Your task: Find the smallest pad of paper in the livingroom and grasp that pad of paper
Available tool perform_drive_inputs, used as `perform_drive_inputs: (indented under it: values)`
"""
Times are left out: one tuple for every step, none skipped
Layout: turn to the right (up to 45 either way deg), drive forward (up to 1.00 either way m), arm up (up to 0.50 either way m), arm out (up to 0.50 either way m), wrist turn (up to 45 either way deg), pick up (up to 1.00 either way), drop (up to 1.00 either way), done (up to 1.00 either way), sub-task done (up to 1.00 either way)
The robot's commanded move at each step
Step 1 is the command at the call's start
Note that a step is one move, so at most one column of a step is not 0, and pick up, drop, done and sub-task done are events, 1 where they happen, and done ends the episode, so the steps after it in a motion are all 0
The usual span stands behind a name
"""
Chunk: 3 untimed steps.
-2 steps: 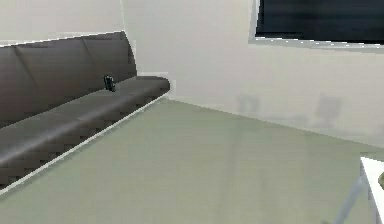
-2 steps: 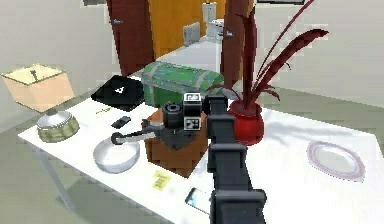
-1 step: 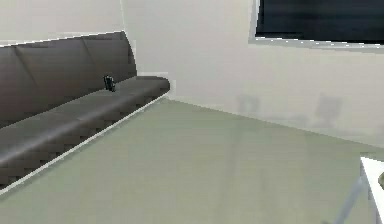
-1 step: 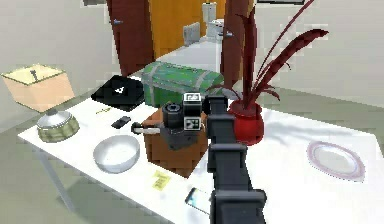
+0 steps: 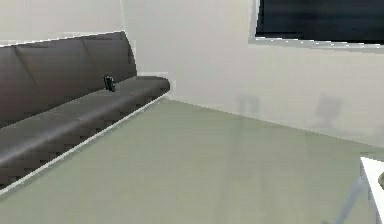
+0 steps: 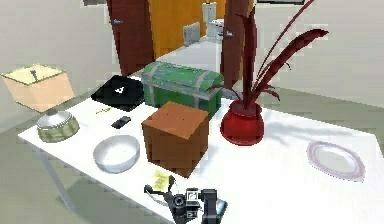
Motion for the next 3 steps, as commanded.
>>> perform_drive_inputs:
  values:
    - [0.0, 0.0, 0.0, 0.0, 0.0, 1.0, 0.0, 0.0, 0.0]
    - [0.0, 0.0, 0.1, 0.0, 0.0, 0.0, 0.0, 0.0, 0.0]
    - [0.0, 0.0, 0.0, 0.0, 0.0, 0.0, 0.0, 1.0, 0.0]
